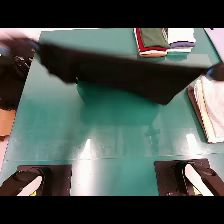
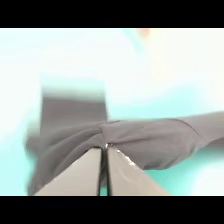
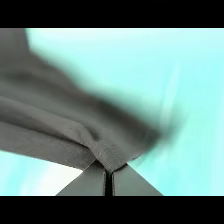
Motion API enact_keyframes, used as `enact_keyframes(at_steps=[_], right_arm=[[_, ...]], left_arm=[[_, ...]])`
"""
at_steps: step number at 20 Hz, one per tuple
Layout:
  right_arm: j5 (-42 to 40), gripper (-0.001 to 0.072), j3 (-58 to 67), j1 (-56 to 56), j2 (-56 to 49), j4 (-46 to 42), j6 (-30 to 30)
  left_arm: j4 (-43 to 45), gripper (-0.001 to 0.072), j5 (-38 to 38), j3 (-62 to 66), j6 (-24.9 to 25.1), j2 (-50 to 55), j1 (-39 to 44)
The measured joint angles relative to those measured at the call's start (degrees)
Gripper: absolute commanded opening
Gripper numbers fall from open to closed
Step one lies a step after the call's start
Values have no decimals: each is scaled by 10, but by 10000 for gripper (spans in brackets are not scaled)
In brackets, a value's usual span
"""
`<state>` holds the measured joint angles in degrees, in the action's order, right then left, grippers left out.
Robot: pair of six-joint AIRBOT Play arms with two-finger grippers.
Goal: Fold the shirts.
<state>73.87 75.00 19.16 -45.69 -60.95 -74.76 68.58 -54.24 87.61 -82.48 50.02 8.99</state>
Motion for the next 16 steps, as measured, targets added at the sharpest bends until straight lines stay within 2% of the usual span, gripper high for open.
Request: enact_keyframes(at_steps=[4,7,12,16], right_arm=[[1,19,192,-1,20,0,-3],[18,19,318,0,9,-3,-16],[60,18,445,0,-40,-8,-42],[79,18,408,0,-76,-8,-57]], left_arm=[[23,24,-6,226,-1,-36,-7],[34,23,-6,316,-1,-43,-9],[41,24,-2,317,-2,-36,-10],[43,26,-43,247,-8,26,-10]])
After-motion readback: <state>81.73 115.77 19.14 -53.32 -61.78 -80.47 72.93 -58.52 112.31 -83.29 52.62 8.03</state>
